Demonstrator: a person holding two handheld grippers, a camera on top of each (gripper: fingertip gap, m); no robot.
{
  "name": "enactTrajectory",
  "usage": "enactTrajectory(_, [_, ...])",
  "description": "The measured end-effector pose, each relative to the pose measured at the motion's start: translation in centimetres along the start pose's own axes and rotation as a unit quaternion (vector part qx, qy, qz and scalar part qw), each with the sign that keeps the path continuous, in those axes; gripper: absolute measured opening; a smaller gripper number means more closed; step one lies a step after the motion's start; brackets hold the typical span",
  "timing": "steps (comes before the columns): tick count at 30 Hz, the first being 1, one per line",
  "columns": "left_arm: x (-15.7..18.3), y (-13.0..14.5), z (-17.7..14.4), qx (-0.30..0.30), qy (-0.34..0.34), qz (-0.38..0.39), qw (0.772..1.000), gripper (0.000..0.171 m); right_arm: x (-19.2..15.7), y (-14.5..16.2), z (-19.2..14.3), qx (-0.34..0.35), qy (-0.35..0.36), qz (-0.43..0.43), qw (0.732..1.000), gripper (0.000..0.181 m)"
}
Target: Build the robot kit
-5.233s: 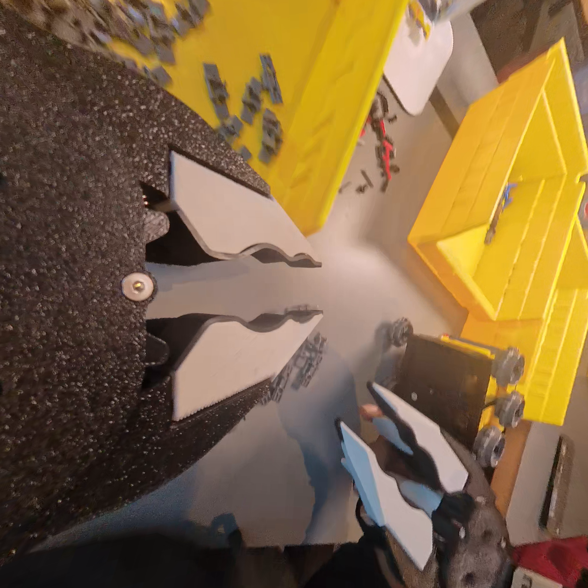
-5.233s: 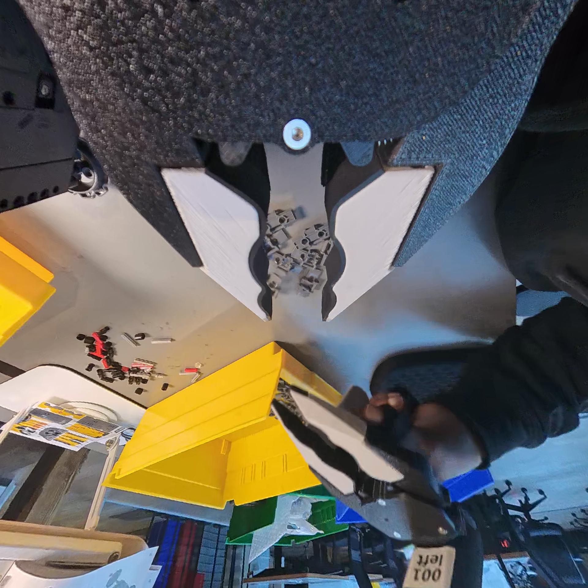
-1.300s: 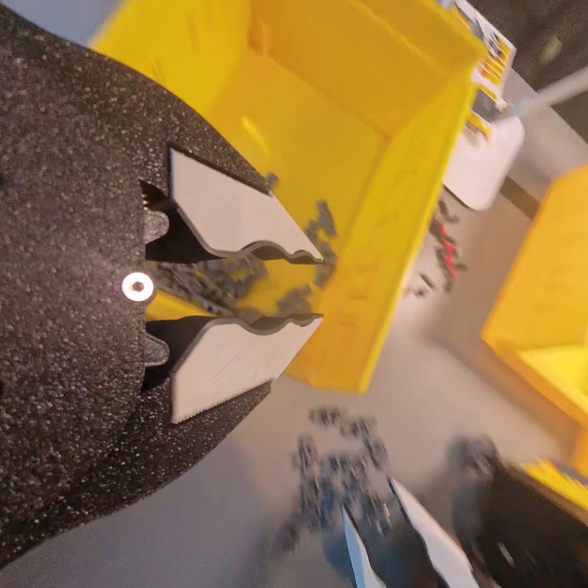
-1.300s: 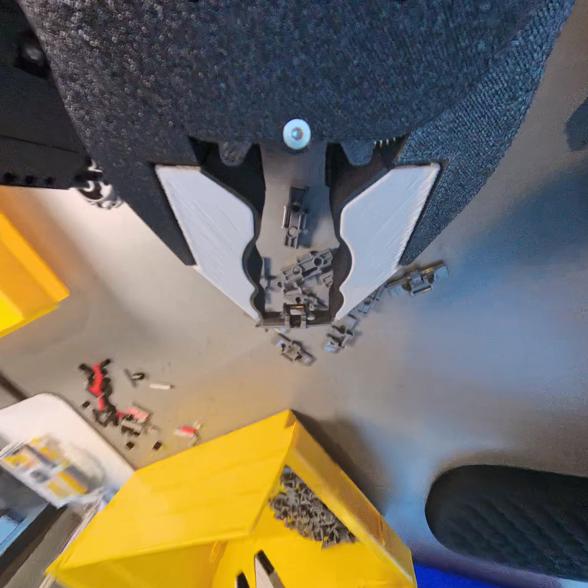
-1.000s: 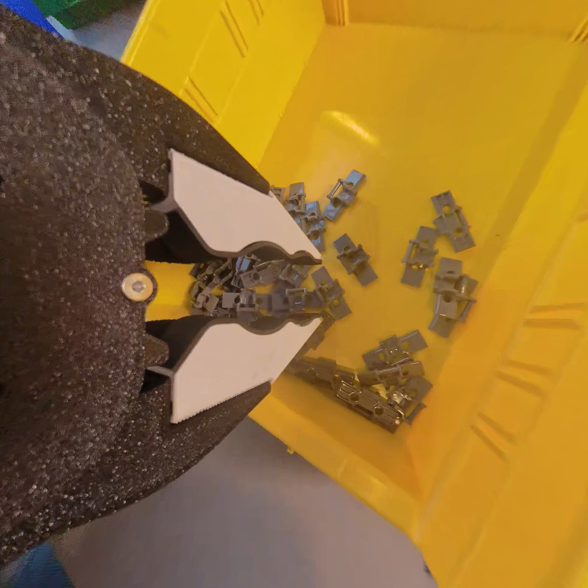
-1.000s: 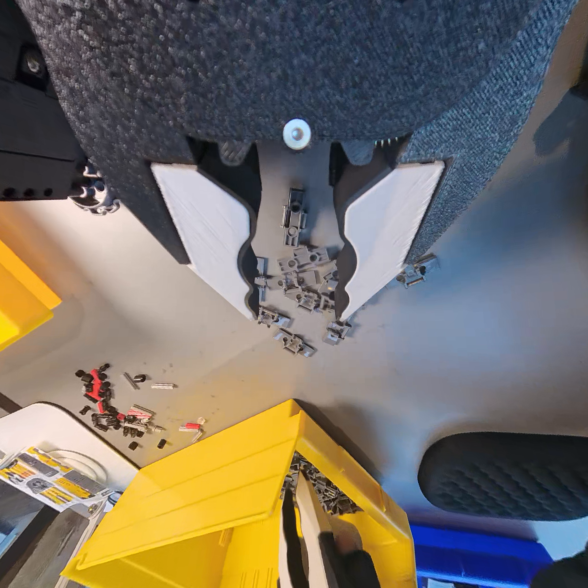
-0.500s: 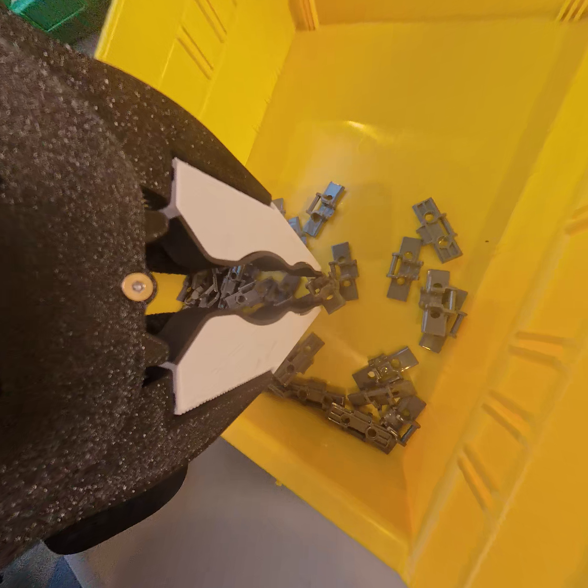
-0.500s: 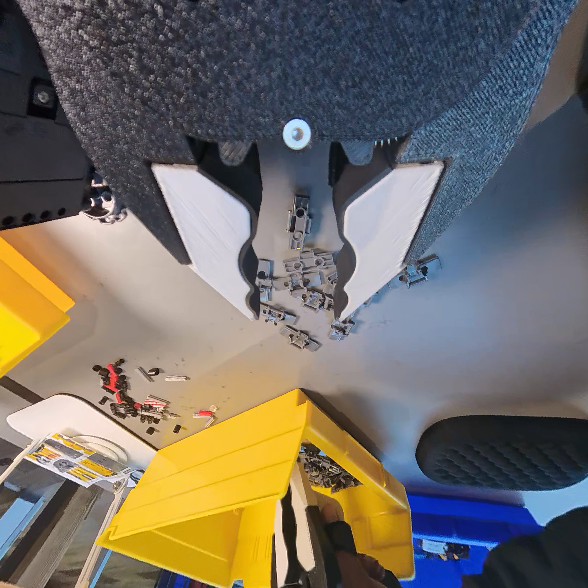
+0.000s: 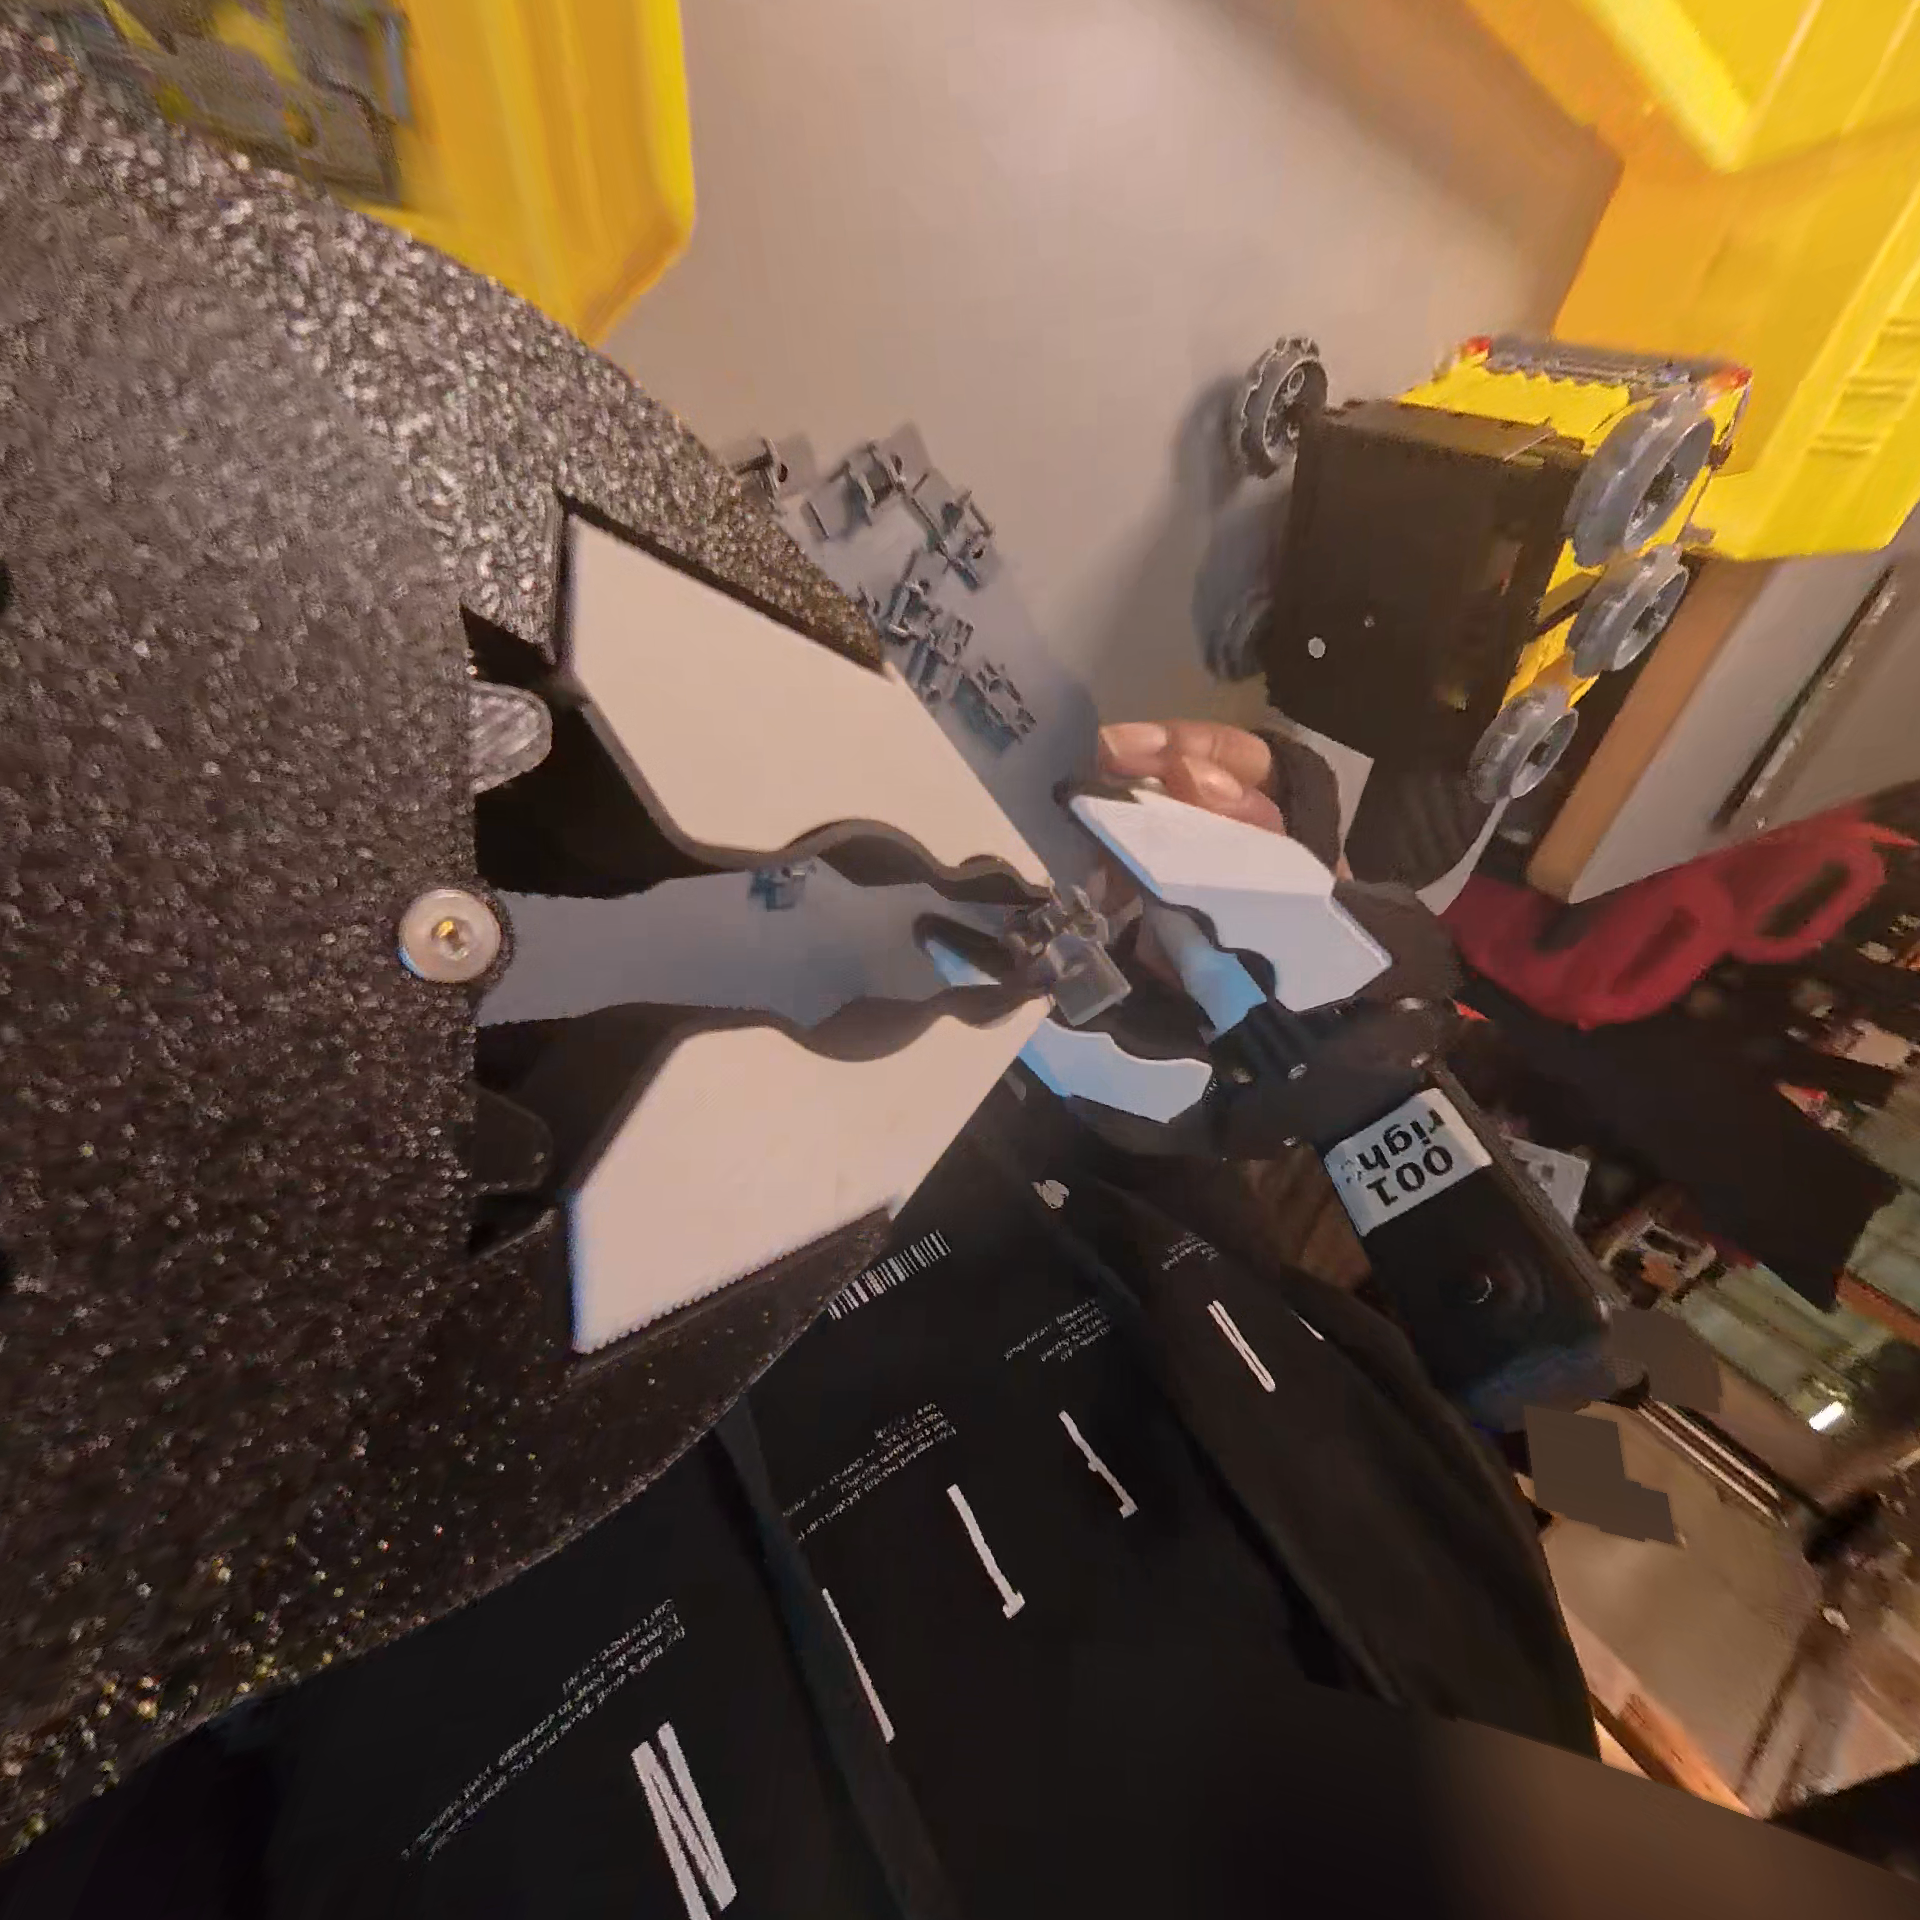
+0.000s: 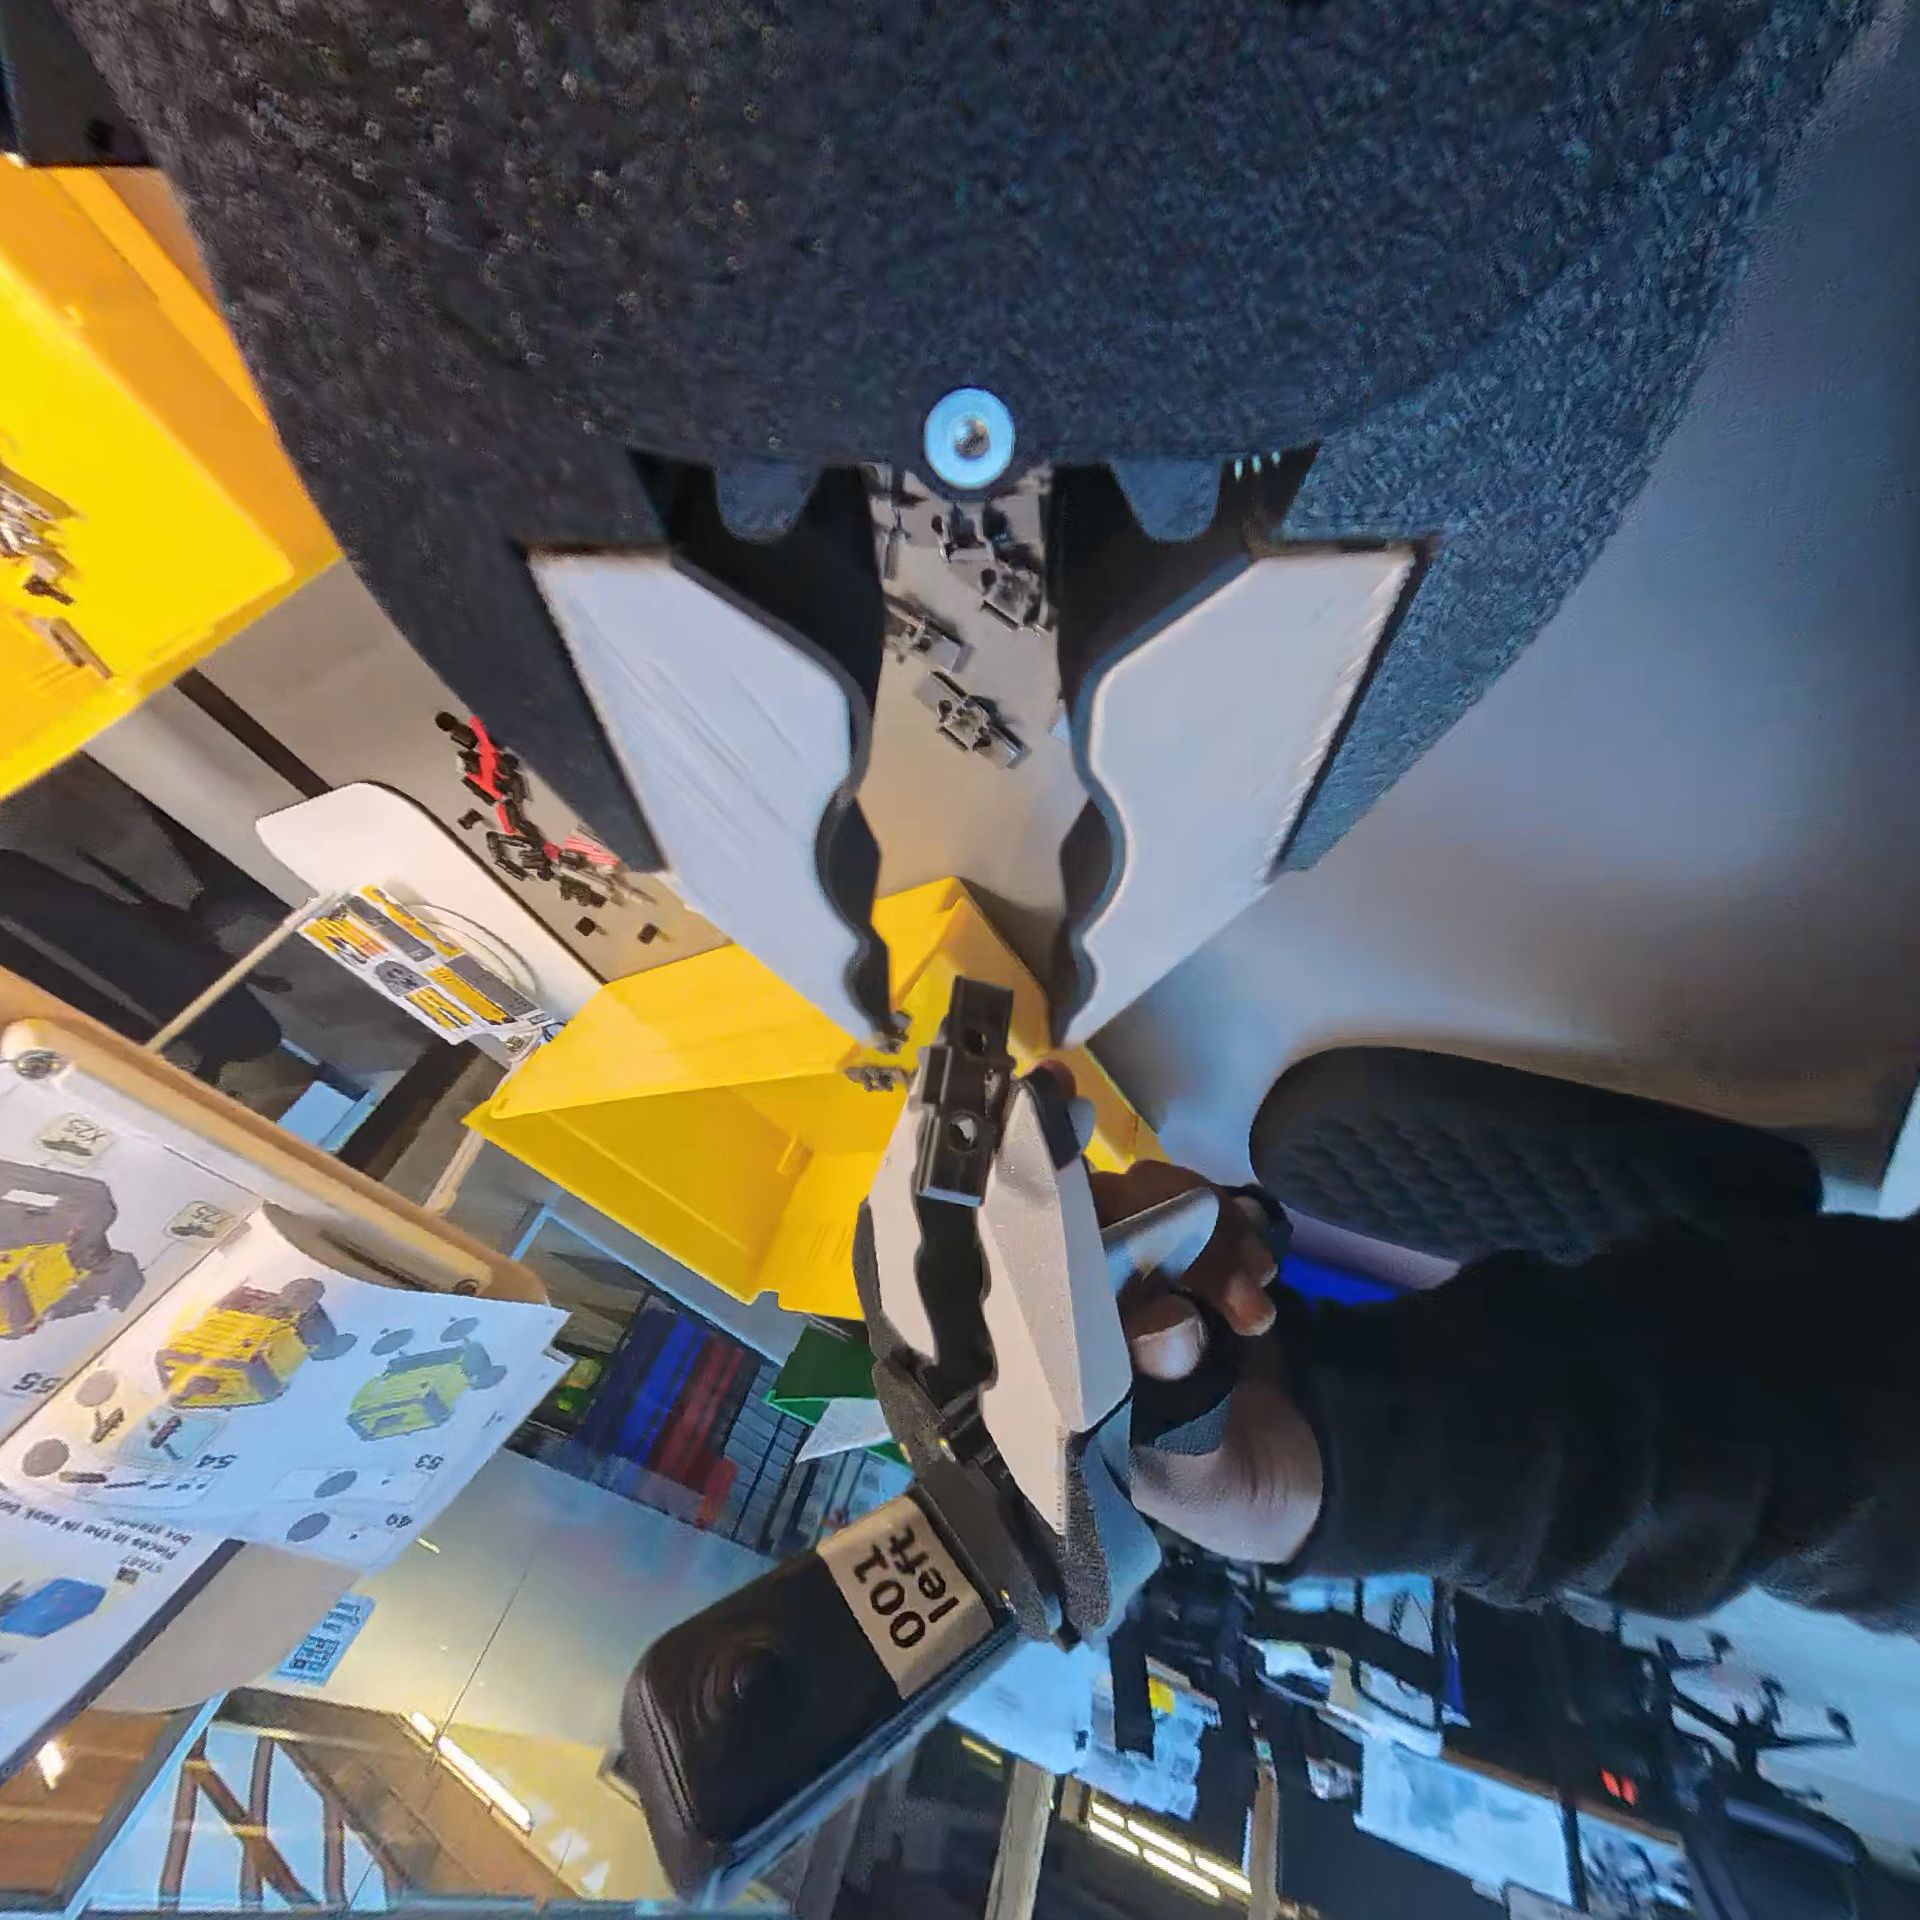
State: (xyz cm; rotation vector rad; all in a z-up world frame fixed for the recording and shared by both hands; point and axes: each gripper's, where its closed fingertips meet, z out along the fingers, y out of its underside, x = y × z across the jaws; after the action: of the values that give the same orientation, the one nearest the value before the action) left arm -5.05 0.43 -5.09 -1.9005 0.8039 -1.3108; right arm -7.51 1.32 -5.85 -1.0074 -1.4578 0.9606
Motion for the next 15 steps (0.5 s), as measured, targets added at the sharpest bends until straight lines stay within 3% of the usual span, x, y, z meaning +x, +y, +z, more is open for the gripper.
enactTrajectory(1, [-0.2, 0.2, 0.1, 0.003, 0.001, -0.006, 1.000, 0.013, 0.0, 0.2, -0.1, -0.006, 0.006, -0.010, 1.000, 0.015])
enactTrajectory(5, [-1.6, 0.5, -0.7, 0.021, -0.027, -0.019, 0.999, 0.011, 0.4, 2.1, -0.7, -0.054, 0.008, 0.014, 0.998, 0.011])
enactTrajectory(8, [-4.5, 0.6, -3.8, 0.014, -0.148, 0.006, 0.989, 0.020, 0.6, 6.3, -1.5, -0.153, 0.000, 0.042, 0.987, 0.011])
enactTrajectory(10, [-7.5, 0.8, -7.4, -0.011, -0.275, 0.024, 0.961, 0.023, 0.2, 9.2, -2.3, -0.218, -0.015, 0.059, 0.974, 0.011])
enactTrajectory(12, [-10.6, 1.2, -11.7, -0.046, -0.400, 0.028, 0.915, 0.024, -0.3, 10.9, -2.9, -0.253, -0.026, 0.078, 0.964, 0.013])
enactTrajectory(15, [-13.8, 2.5, -16.0, -0.104, -0.502, 0.000, 0.859, 0.024, -0.6, 11.6, -3.2, -0.263, -0.034, 0.096, 0.960, 0.019])
